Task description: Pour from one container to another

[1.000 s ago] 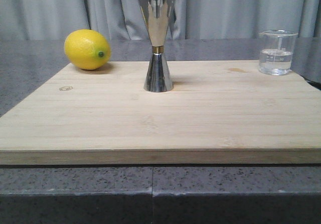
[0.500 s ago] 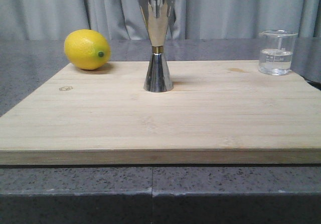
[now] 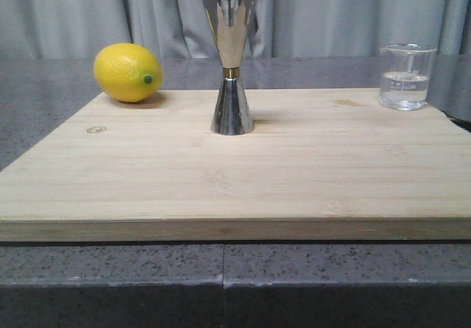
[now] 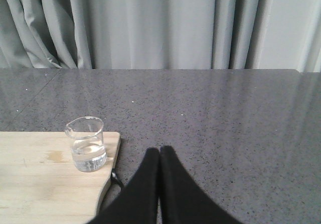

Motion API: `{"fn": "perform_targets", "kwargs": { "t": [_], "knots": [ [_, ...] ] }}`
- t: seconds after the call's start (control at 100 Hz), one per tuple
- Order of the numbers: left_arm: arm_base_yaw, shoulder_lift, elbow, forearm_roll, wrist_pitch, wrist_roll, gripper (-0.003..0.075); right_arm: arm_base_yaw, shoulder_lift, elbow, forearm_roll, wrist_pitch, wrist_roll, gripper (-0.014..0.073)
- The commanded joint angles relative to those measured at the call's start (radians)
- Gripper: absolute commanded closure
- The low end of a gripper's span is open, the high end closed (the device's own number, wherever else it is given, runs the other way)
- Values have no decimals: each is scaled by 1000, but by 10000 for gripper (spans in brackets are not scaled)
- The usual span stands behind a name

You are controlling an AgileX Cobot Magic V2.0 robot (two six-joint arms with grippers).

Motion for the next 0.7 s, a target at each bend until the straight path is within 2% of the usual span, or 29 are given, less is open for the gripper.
{"fn": "perform_targets", "kwargs": {
  "t": [0.0,0.08,0.15,0.2,0.32,0.39,0.46,0.69],
  "knots": [
    [3,18,-36,-4,-67,-2,738,-3,18,-34,5,-83,-12,650],
    [3,18,-36,-4,-67,-2,733,-3,18,-34,5,-83,-12,641],
    [3,18,-36,-2,-67,-2,681,-3,18,-34,5,-83,-10,582],
    [3,18,-36,-2,-67,-2,608,-3,18,-34,5,-83,-10,492],
    [3,18,-34,-2,-67,-2,365,-3,18,-34,5,-68,-10,199],
    [3,18,-34,-4,-66,-2,260,-3,18,-34,5,-61,-10,94],
    [3,18,-34,-4,-66,-2,223,-3,18,-34,5,-61,-10,57],
    [3,18,-34,-5,-66,-2,228,-3,18,-34,5,-61,-10,62]
  ]
}}
